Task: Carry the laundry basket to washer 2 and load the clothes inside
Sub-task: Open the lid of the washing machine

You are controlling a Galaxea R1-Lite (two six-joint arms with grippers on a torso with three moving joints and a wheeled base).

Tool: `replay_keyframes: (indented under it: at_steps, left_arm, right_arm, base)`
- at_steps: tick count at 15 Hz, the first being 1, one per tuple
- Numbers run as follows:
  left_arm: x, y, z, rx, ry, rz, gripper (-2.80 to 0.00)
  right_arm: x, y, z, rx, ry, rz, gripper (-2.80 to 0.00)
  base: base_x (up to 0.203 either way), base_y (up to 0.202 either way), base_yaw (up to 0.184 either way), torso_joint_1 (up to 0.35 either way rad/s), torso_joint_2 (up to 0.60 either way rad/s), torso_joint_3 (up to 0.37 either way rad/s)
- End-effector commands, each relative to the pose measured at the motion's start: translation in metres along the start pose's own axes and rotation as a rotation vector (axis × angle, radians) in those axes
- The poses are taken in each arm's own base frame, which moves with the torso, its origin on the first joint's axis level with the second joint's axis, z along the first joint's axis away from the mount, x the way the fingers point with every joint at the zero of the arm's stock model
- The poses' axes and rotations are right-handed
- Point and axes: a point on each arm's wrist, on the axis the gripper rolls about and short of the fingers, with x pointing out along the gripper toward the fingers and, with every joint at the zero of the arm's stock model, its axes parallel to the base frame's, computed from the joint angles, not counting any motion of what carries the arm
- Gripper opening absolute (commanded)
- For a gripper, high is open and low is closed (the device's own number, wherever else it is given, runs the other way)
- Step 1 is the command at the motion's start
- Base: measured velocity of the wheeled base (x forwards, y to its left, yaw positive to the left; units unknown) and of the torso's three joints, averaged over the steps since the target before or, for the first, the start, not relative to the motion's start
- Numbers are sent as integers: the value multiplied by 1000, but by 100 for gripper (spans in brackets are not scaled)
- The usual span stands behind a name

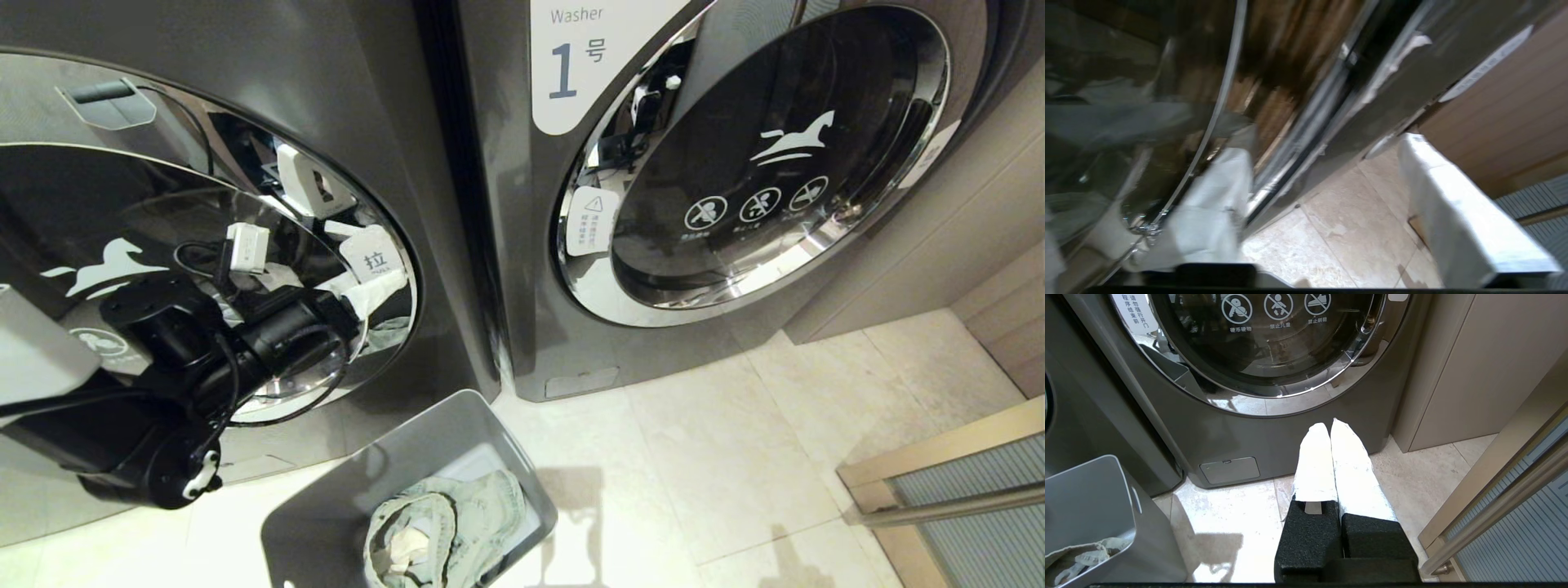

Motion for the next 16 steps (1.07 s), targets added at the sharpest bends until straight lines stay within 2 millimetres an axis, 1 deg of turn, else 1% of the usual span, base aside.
replay_keyframes:
  at_steps: [1, 6, 12, 16]
  left_arm:
    - [1, 0, 0, -1, -5, -5, -280]
    - [2, -2, -3, -11, 4, -14, -280]
    - [7, -13, -4, -18, 20, -79, -280]
    - [7, -18, -4, -19, 21, -92, -280]
  right_arm:
    - [1, 0, -11, 0, 39, -1, -280]
    - [1, 0, -11, 0, 39, -1, -280]
    - [1, 0, -11, 0, 39, -1, -280]
    - [1, 0, -11, 0, 39, -1, -280]
  base:
    - [0, 0, 0, 0, 0, 0]
    - [0, 0, 0, 0, 0, 0]
    - [0, 0, 0, 0, 0, 0]
    - [0, 0, 0, 0, 0, 0]
